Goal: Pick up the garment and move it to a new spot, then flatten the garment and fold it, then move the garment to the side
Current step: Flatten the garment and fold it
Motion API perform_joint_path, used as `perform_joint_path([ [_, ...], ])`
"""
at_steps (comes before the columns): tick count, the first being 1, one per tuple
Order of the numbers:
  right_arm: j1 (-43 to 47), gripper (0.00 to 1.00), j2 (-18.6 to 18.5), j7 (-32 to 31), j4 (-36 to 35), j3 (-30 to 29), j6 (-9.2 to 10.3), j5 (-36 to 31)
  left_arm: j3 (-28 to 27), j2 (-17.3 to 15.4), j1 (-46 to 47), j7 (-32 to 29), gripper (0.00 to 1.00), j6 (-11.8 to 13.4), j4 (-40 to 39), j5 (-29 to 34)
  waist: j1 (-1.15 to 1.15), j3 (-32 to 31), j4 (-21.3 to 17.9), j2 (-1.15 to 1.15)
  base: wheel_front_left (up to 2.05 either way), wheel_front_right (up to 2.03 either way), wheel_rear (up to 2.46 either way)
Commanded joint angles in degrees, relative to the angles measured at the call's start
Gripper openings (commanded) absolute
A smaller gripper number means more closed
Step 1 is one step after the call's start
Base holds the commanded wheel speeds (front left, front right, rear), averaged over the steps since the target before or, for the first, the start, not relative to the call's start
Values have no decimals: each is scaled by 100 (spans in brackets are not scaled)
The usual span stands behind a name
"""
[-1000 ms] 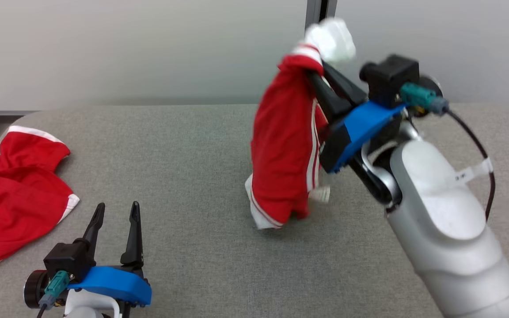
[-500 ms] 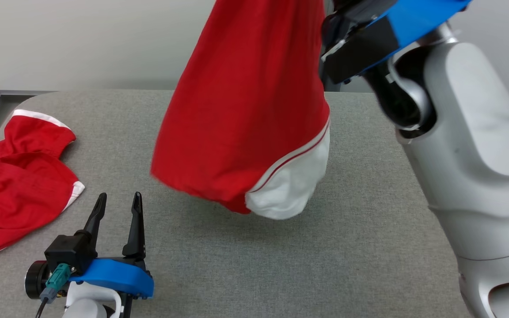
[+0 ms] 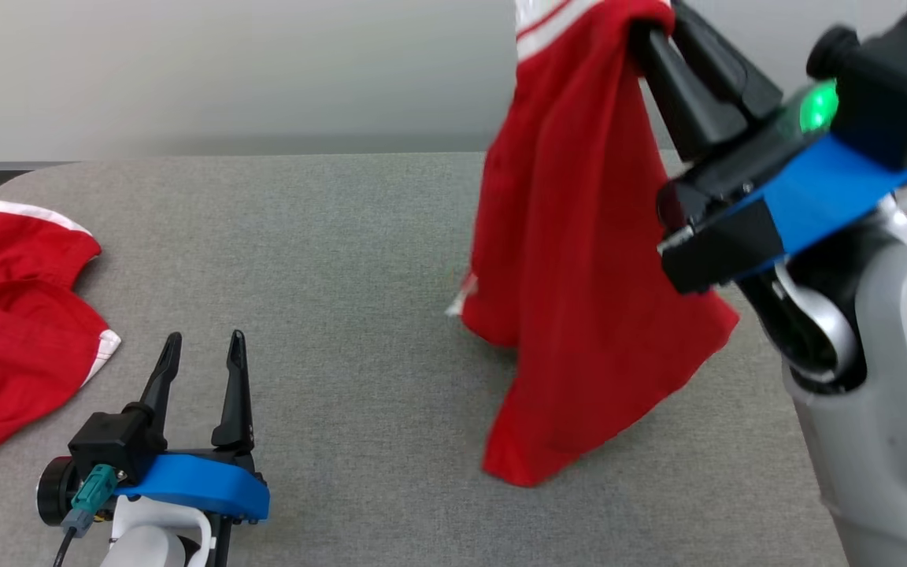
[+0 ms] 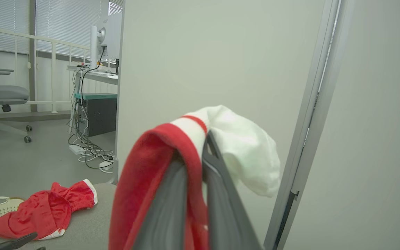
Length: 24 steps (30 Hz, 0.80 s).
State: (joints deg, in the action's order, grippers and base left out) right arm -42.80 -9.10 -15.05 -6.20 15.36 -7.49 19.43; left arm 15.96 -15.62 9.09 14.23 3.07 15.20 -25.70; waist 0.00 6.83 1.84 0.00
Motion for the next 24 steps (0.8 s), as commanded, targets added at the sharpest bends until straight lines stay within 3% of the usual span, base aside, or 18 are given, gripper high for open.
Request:
perform_joint_path([
  [1, 305, 0, -22, -157, -303, -62, -1, -100, 1, -21, -18, 20, 100, 36, -15, -7, 0, -17, -47, 0, 0, 0, 0],
  [11, 1415, 0, 90, -1011, -2111, -310, -1, -1069, -10, -92, -82, 35, 100, 46, -72, -35, 0, -37, -185, 0, 0, 0, 0],
  [14, 1648, 0, 187, -1173, -2281, -482, 0, -1309, 7, -117, -64, 23, 100, 40, -96, -41, 0, 14, -190, 0, 0, 0, 0],
  [18, 1737, 0, 266, -1198, -1687, -1004, -1, -1472, 40, -129, 44, 11, 100, 10, -119, -34, 0, 123, -148, 0, 0, 0, 0],
  [24, 1165, 0, 100, -779, 203, -1747, -1, -1727, 155, -92, 260, -17, 100, -42, -124, 30, 0, 373, 99, 0, 0, 0, 0],
])
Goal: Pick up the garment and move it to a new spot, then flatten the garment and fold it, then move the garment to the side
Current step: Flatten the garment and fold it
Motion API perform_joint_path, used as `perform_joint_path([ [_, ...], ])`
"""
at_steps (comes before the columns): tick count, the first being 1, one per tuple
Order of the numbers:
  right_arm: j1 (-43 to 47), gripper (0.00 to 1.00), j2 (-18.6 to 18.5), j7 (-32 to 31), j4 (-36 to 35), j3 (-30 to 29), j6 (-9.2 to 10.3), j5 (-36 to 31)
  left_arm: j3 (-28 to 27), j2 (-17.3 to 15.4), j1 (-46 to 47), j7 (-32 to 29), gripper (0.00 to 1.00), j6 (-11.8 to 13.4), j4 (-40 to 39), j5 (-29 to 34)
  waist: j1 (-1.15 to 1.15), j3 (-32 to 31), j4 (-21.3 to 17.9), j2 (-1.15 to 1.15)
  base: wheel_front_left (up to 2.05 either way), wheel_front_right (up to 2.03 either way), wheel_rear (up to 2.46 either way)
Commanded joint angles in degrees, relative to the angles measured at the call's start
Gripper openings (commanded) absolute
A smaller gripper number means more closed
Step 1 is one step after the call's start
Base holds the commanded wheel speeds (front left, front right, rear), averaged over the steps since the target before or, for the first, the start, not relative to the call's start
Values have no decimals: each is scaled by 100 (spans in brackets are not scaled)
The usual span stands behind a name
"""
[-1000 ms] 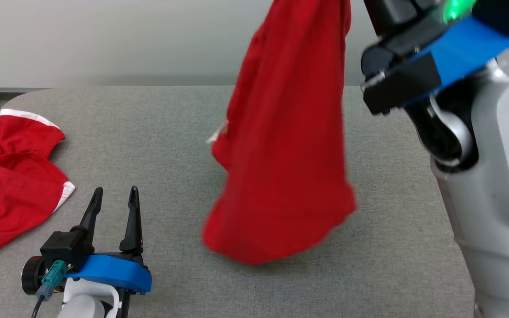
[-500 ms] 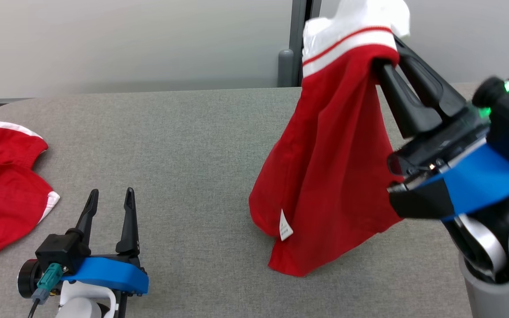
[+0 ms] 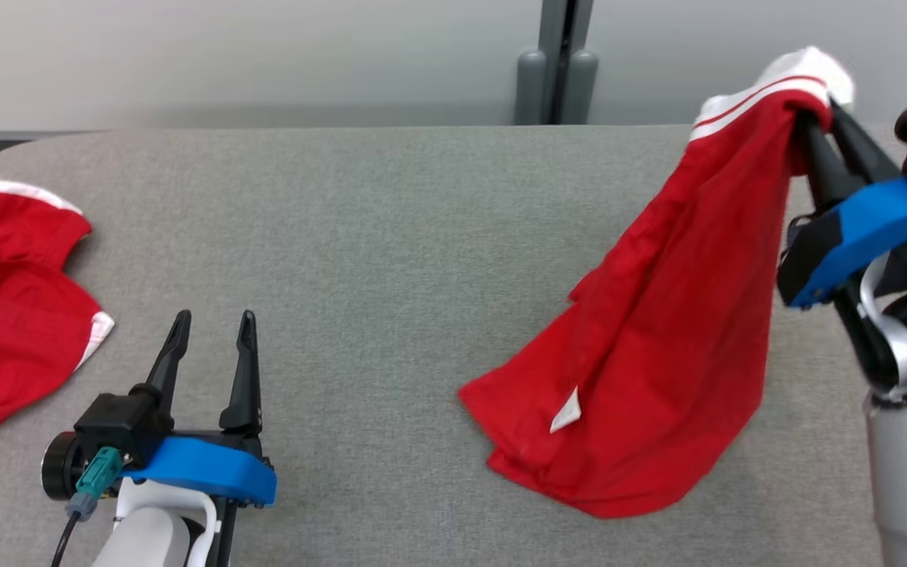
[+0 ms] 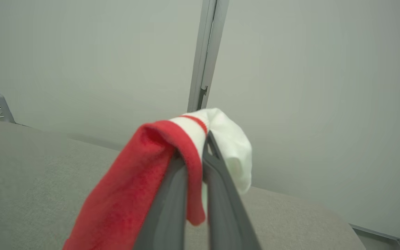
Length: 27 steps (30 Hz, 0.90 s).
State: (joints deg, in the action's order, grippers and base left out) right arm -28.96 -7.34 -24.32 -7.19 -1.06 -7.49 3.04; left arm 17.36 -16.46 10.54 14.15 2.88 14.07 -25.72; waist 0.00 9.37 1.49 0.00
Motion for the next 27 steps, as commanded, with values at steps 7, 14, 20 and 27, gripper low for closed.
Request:
perform_joint_path([
  [7, -1180, 0, -282, 1035, 2353, -723, -1, -772, 126, 64, 392, 4, 100, -83, 53, 87, 0, 453, 534, 0, 0, 0, 0],
  [14, -1694, 100, -291, 1643, 3804, -1176, -1, -1175, 174, 122, 565, 46, 100, -141, 136, 116, 0, 632, 736, 0, 0, 0, 0],
  [20, -1669, 100, -231, 2063, 4685, -1101, -1, -1104, 142, 147, 520, 74, 100, -94, 258, 112, 0, 518, 643, 0, 0, 0, 0],
  [27, -998, 100, -184, 2704, 4438, -480, -1, -600, 94, 132, 312, 88, 100, -68, 342, 65, 0, 132, 306, 0, 0, 0, 0],
])
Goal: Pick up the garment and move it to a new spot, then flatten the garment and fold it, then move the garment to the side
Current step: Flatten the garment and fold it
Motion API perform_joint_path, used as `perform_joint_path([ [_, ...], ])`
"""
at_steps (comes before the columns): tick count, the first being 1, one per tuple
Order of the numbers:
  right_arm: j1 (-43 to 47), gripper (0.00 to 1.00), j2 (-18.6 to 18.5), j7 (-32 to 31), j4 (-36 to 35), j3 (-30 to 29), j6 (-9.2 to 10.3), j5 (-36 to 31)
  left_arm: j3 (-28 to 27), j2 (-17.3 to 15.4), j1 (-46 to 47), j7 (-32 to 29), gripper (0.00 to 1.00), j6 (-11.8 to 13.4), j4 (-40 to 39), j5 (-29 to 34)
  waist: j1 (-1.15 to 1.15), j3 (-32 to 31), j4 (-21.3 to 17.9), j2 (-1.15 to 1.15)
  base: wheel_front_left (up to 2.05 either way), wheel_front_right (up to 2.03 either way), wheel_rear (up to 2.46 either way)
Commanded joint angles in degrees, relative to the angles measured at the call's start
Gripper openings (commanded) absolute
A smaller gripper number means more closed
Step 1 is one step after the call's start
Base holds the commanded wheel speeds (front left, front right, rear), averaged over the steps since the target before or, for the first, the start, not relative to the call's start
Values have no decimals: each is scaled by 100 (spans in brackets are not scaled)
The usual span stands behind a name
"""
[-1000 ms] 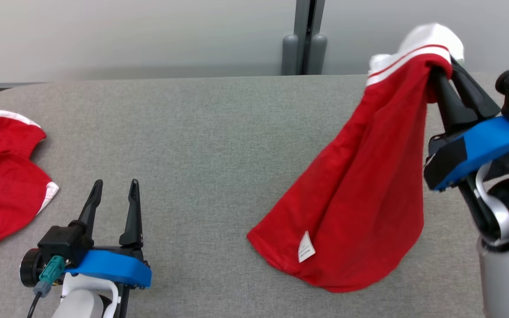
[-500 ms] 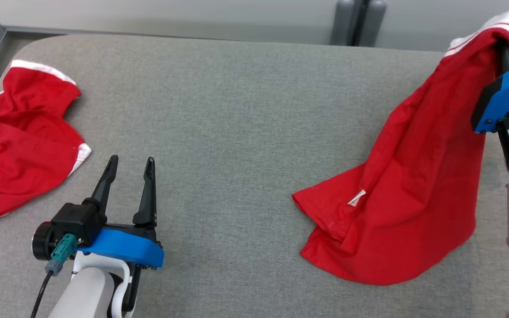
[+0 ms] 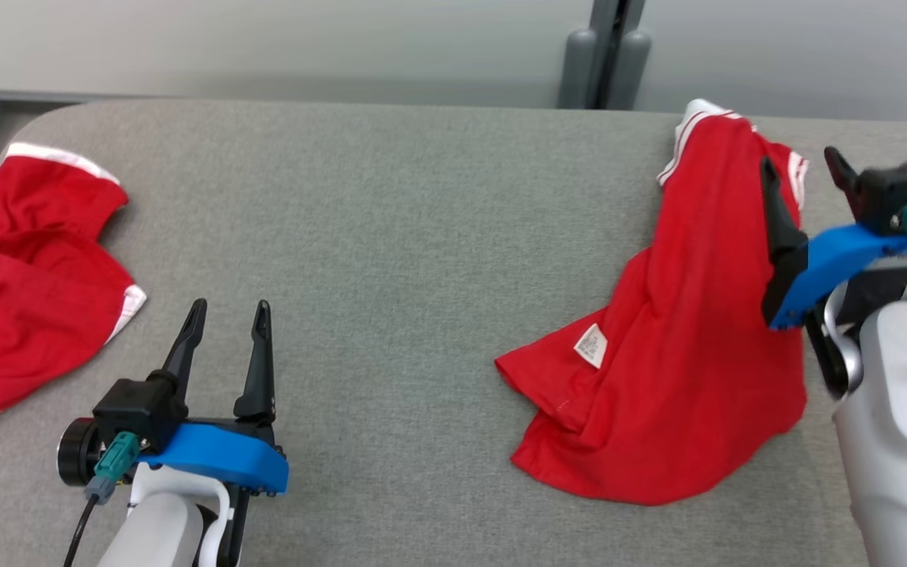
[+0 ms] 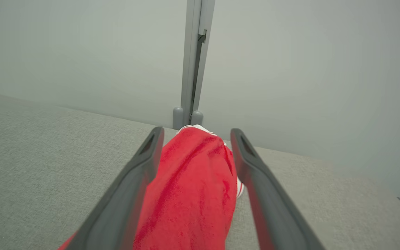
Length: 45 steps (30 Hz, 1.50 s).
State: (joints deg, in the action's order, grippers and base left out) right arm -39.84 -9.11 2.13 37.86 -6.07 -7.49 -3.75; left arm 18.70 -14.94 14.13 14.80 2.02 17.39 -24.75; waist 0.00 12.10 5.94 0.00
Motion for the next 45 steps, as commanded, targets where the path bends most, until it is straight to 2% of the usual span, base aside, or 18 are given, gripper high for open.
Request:
perform_joint_path([
  [1, 254, 100, -27, 123, -187, 90, -1, 142, -45, -22, -82, 24, 100, 27, 15, -40, 0, -199, -190, 0, 0, 0, 0],
  [5, 1040, 100, 48, 362, -930, 254, -1, 436, -77, -49, -240, 31, 100, 46, 54, -84, 0, -438, -400, 0, 0, 0, 0],
  [12, 2568, 100, 387, 359, -2299, 104, -1, 737, -125, -72, -518, 36, 100, 95, 15, -134, 0, -710, -614, 0, 0, 0, 0],
  [20, 3740, 100, 616, 175, -3265, -62, -1, 943, -153, -78, -702, 42, 100, 141, -75, -152, 0, -806, -674, 0, 0, 0, 0],
  [24, 3974, 100, 623, 119, -3452, -77, -1, 1201, -171, -68, -770, 44, 100, 159, -97, -171, 0, -815, -698, 0, 0, 0, 0],
  [31, 3960, 100, 624, 14, -3582, 43, -1, 1264, -55, -19, -685, 21, 100, 88, -113, -153, 0, -775, -783, 0, 0, 0, 0],
  [35, 3963, 100, 624, -27, -3623, 90, -1, 1304, 279, 83, -476, -239, 100, -117, -49, -72, 0, -722, -853, 0, 0, 0, 0],
  [40, 3904, 100, 623, -8, -3587, 166, -1, 1336, 794, 376, -155, -790, 100, -457, 260, -86, 0, -644, -1009, 0, 0, 0, 0],
  [45, 3865, 100, 622, 23, -3524, 246, -1, 1339, 1109, 668, 85, -1248, 100, -594, 701, -190, 0, -570, -1211, 0, 0, 0, 0],
])
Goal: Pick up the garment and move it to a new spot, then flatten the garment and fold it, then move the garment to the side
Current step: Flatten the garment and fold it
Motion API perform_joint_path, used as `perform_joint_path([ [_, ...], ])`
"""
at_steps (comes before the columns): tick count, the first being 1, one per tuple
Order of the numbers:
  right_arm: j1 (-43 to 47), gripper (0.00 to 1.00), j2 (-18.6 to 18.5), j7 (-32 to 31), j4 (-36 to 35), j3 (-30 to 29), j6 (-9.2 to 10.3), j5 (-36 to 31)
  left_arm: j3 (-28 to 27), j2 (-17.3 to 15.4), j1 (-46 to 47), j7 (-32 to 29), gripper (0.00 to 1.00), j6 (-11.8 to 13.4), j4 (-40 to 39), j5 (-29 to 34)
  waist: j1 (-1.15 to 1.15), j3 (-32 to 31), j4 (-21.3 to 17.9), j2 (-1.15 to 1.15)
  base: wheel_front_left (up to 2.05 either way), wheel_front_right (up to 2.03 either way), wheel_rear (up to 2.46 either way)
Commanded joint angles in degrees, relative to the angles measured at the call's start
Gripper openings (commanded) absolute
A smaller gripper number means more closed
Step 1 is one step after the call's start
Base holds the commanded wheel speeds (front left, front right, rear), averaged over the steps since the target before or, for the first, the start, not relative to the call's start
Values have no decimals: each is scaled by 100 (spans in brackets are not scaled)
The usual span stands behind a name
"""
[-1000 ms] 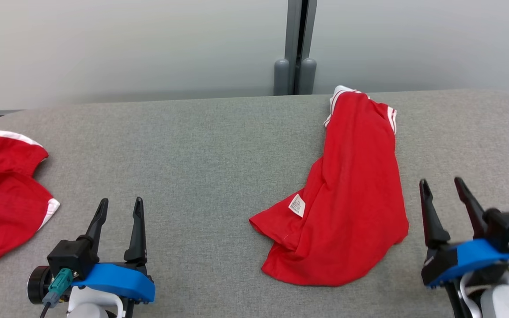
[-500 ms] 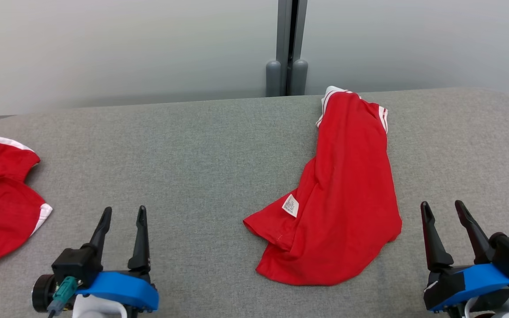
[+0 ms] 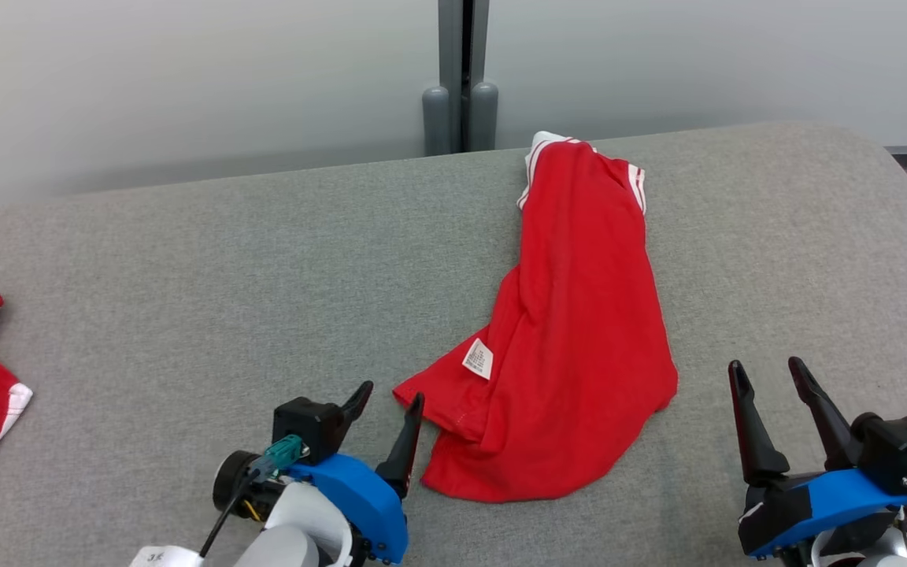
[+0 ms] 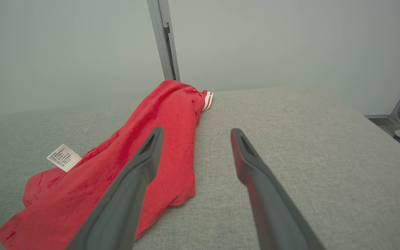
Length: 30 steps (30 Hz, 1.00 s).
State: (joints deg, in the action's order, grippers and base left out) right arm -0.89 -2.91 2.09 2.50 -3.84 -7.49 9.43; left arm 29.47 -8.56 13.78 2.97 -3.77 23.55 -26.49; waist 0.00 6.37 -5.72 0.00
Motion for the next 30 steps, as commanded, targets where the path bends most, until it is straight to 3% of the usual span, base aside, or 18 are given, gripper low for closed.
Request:
perform_joint_path([
  [1, -39, 100, 2, 37, 25, 43, -1, 25, 64, 73, 157, -145, 100, -29, 179, -43, 0, 17, -87, 0, 0, 0, 0],
  [8, -132, 100, 2, 93, 131, 240, -1, 84, -63, 329, 284, -533, 100, 136, 711, -467, 0, 77, -395, 0, 0, 0, 0],
  [24, -169, 100, 1, 177, 217, 395, -1, 108, -215, 506, 504, -1127, 100, 358, 1411, -1187, 0, 157, -740, 0, 0, 0, 0],
  [25, -180, 100, 1, 179, 211, 410, -1, 114, -218, 514, 542, -1127, 89, 329, 1460, -1241, 0, 167, -753, 0, 0, 0, 0],
  [26, -188, 100, 1, 182, 207, 423, -1, 118, -207, 525, 590, -1095, 40, 301, 1505, -1269, 0, 176, -764, 0, 0, 0, 0],
  [27, -199, 100, 1, 182, 205, 432, -1, 116, -168, 534, 638, -1090, 0, 280, 1551, -1271, 0, 186, -773, 0, 0, 0, 0],
  [30, -216, 100, 1, 189, 187, 474, -1, 53, -144, 546, 820, -872, 0, 295, 1637, -1212, 0, 207, -783, 0, 0, 0, 0],
])
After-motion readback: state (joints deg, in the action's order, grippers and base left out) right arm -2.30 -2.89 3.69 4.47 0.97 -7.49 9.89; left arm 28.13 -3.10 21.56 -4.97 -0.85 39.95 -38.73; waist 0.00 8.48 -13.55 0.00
